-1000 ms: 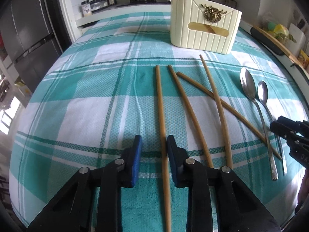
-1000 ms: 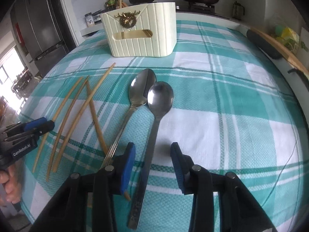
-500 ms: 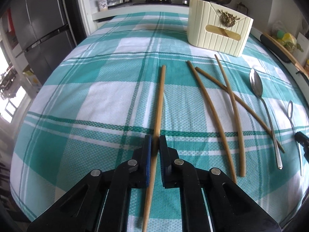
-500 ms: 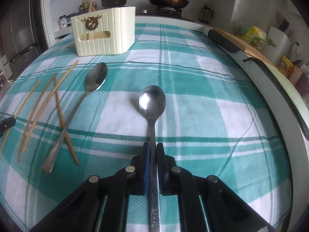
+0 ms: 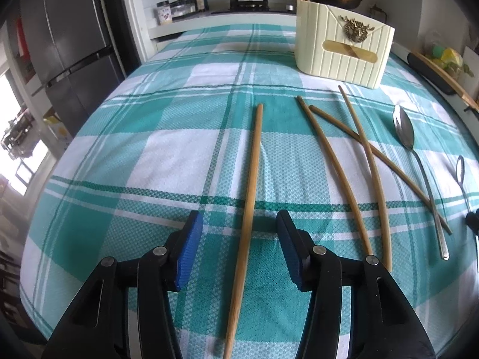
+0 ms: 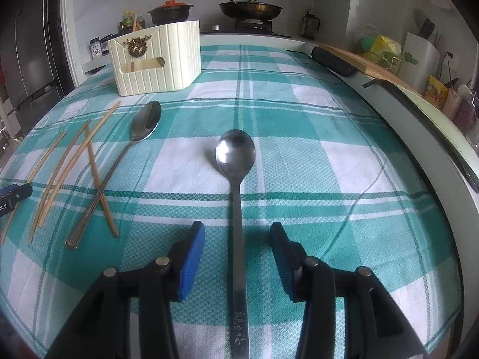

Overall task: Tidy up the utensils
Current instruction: 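Open both tools and reposition them over the chopstick and spoon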

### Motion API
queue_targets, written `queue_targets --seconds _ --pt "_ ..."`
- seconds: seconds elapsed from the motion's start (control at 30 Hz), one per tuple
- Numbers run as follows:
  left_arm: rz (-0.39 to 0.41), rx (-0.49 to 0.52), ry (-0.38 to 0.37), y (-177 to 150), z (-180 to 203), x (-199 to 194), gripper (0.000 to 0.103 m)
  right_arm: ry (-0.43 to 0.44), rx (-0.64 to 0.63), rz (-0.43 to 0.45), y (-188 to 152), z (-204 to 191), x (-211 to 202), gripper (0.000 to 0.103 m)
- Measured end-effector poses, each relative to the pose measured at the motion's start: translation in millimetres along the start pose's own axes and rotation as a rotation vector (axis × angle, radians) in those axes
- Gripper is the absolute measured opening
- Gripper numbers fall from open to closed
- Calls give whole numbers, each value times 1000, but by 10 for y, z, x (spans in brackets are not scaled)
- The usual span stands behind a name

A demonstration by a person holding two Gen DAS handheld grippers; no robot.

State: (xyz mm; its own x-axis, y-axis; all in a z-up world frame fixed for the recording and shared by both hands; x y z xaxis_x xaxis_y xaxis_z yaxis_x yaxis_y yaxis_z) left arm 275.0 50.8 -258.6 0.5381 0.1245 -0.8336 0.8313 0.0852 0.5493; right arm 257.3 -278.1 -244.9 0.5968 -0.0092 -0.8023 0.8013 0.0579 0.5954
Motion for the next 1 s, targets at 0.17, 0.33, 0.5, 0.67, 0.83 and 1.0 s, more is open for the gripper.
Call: queue_targets --seconds 0.17,0.33,0.5,0.67,0.83,1.0 --pt "7 3 1 -8 -3 -7 53 -6 0 7 -6 -8 1 46" --pt "17 9 9 -15 9 -19 53 -7 3 11 -11 -8 3 46" --pt "14 7 -3 -14 -2 -24 54 -4 4 9 -10 -7 5 47" --pt "-39 -13 -114 3 -77 -30 62 50 50 -24 36 73 1 47" --pt "-69 27 -171 49 -151 -38 66 98 87 -65 108 155 37 49" --pt "-108 87 -219 168 -165 19 67 109 38 -83 162 78 80 53"
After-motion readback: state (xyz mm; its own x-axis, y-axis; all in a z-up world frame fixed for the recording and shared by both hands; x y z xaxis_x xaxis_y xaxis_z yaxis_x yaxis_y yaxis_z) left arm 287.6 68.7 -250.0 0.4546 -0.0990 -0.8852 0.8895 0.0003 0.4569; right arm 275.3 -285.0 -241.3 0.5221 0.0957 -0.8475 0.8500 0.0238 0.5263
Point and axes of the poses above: each gripper's, at about its wrist camera, not at the fingertips, and x roughly the way its jaws point, z to its right, y to its top, the point moved 6 cm from there along x, roughly the way its jaws point, and after that the axes turned 4 degrees about -z, right-handed, at the moved point
